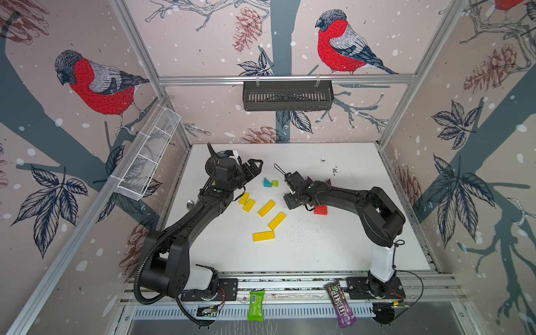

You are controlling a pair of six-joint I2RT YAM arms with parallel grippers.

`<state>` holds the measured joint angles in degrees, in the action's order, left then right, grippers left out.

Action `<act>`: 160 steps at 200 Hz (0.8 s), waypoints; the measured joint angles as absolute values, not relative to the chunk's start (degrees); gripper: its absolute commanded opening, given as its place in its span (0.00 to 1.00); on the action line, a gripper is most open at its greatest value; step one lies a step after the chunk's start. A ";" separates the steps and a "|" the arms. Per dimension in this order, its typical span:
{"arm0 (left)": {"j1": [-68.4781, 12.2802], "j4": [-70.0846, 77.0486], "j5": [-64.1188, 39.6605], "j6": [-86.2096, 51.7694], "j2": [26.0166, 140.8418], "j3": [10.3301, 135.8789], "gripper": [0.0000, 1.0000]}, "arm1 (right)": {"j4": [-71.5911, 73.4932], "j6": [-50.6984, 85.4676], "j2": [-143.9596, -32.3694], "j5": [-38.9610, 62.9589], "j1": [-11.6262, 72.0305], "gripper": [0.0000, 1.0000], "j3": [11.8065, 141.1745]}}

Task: Assemble a carrot with building blocks
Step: Adjust the building block at the center of the board.

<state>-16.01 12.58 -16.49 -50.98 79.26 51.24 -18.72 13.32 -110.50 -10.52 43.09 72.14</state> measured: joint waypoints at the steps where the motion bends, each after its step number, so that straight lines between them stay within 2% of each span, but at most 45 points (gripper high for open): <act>1: -16.01 12.58 -16.49 -50.98 79.26 51.24 0.87 | -18.74 13.32 -110.45 -10.55 43.05 0.78 72.07; 55: -16.01 12.58 -16.56 -51.00 79.29 51.24 0.87 | -19.73 13.32 -107.87 -11.90 41.15 0.73 70.15; 160: -16.34 12.58 -16.51 -51.00 79.33 51.24 0.86 | -20.58 11.97 -107.85 -8.93 43.57 0.77 74.19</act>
<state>-16.34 12.58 -16.51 -51.00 79.33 51.24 -20.58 11.97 -107.85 -8.93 43.57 74.19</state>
